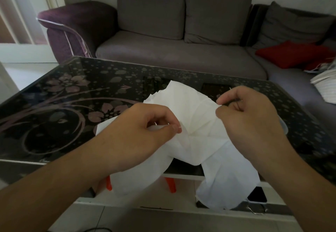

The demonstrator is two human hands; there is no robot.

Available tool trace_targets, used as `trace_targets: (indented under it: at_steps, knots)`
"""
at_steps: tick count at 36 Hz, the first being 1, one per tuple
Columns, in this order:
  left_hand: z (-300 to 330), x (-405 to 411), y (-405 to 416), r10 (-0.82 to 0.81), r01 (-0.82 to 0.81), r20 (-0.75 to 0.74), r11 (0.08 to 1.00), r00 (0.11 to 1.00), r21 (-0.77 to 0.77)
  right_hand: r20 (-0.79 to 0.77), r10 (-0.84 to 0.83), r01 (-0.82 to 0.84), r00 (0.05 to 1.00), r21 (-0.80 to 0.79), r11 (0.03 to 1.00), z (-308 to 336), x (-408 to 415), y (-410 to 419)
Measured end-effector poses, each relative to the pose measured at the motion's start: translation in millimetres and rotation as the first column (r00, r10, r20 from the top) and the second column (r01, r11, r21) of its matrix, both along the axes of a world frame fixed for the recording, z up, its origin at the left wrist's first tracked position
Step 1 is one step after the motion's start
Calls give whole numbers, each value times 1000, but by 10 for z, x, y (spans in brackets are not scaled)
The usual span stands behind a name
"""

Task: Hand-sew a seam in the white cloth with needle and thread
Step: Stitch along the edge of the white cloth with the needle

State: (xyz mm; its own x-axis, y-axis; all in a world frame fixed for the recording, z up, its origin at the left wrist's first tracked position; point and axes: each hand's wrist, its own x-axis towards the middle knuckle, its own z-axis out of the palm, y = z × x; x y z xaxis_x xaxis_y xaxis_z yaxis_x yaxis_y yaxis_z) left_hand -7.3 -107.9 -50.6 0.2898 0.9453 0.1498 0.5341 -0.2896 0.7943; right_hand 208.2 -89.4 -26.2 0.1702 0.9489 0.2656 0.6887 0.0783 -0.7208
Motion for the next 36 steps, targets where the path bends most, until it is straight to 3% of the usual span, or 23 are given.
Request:
trace_targets:
  at_steps: [7,15,23,36]
  knots:
    - [22,-36,8,-3,3,58,1000,998,0,-211,-4,14,977,49,999,37,13,-40]
    - [59,-68,-18,-26,30,95,999,995,-35,-119,333,-343,935,-79,936,21,-130,-181]
    - [95,-40,-46,-29,29,80,1000,996,1,-158,480,-500,863,-129,856,-75,-169,-158]
    - [97,-56,-23,50,-45,-81,997,995,58,-87,400,-409,913,-157,899,-110,-172,-87]
